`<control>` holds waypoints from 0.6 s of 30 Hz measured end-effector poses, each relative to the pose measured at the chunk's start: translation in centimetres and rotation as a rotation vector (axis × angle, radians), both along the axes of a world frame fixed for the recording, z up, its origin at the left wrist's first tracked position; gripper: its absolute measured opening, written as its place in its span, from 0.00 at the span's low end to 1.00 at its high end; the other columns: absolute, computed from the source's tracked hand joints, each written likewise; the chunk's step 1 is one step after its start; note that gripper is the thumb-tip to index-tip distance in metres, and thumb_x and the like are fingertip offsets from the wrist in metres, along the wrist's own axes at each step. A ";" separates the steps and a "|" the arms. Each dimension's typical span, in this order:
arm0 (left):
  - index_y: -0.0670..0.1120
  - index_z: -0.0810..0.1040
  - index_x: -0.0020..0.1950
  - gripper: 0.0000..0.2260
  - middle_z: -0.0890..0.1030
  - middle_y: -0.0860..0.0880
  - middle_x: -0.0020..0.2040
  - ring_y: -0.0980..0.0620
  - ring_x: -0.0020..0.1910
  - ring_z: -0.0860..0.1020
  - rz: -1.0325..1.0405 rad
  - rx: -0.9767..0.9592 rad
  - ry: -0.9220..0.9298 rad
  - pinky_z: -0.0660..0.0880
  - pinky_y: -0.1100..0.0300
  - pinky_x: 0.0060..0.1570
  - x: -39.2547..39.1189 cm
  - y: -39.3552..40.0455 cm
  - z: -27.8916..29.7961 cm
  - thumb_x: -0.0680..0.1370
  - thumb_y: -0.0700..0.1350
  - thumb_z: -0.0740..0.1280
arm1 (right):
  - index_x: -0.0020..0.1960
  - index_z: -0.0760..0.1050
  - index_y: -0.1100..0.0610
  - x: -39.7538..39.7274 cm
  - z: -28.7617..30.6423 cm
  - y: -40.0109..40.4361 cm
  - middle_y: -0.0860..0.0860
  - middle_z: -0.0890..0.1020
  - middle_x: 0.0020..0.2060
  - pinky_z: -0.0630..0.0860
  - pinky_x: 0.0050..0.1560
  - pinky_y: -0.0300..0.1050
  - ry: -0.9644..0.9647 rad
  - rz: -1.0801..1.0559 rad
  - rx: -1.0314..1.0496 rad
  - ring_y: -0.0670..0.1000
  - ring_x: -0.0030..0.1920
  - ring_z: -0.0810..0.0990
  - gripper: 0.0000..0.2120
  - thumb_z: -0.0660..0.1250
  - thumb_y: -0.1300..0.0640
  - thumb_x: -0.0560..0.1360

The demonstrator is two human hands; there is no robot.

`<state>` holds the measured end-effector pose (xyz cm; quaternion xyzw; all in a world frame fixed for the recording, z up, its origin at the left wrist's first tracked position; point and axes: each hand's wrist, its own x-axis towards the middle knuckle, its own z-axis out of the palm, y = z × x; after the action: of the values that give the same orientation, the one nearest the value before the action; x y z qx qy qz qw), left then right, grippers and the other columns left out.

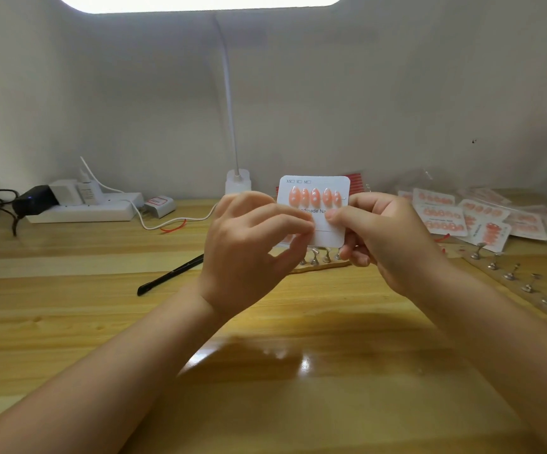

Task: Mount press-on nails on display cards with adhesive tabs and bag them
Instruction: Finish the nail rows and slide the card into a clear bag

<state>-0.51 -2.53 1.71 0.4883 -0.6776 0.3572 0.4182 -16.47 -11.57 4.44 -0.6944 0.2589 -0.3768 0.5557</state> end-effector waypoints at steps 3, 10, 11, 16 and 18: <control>0.46 0.86 0.42 0.05 0.85 0.53 0.45 0.47 0.44 0.81 0.001 -0.008 -0.031 0.72 0.51 0.46 0.1 0.1 0.0 0.75 0.46 0.73 | 0.39 0.79 0.61 0.0 0.0 0.0 0.50 0.78 0.24 0.64 0.19 0.37 -0.004 0.006 0.002 0.48 0.23 0.76 0.07 0.67 0.64 0.76; 0.45 0.86 0.42 0.05 0.85 0.52 0.45 0.47 0.44 0.82 -0.003 -0.018 -0.074 0.73 0.50 0.46 0.3 -0.2 -0.2 0.75 0.45 0.73 | 0.41 0.79 0.60 0.0 0.1 0.1 0.51 0.79 0.26 0.66 0.20 0.37 -0.002 0.026 0.028 0.48 0.23 0.75 0.06 0.67 0.63 0.76; 0.45 0.86 0.42 0.05 0.85 0.51 0.45 0.47 0.45 0.82 -0.006 -0.013 -0.060 0.72 0.50 0.47 0.3 -0.1 -0.2 0.75 0.45 0.73 | 0.41 0.79 0.61 0.0 0.1 0.1 0.52 0.79 0.27 0.65 0.20 0.37 -0.003 0.031 0.035 0.48 0.23 0.75 0.05 0.67 0.63 0.76; 0.39 0.81 0.51 0.09 0.81 0.44 0.52 0.45 0.52 0.79 -0.133 0.033 0.199 0.75 0.48 0.52 -0.3 -0.3 0.0 0.75 0.43 0.68 | 0.42 0.79 0.61 -0.1 0.2 -0.1 0.52 0.80 0.28 0.65 0.21 0.37 -0.004 0.020 0.056 0.48 0.24 0.74 0.05 0.67 0.63 0.76; 0.41 0.76 0.57 0.13 0.78 0.46 0.54 0.48 0.52 0.78 -0.172 0.075 0.429 0.75 0.57 0.54 -0.7 -0.1 0.4 0.75 0.44 0.67 | 0.44 0.79 0.62 -0.1 0.2 -0.1 0.52 0.81 0.30 0.65 0.21 0.37 -0.015 0.023 0.066 0.47 0.24 0.74 0.04 0.67 0.62 0.76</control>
<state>-1.17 -2.58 2.09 0.5084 -0.6251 0.1829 0.5633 -16.61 -11.71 4.68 -0.6758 0.2587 -0.3670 0.5845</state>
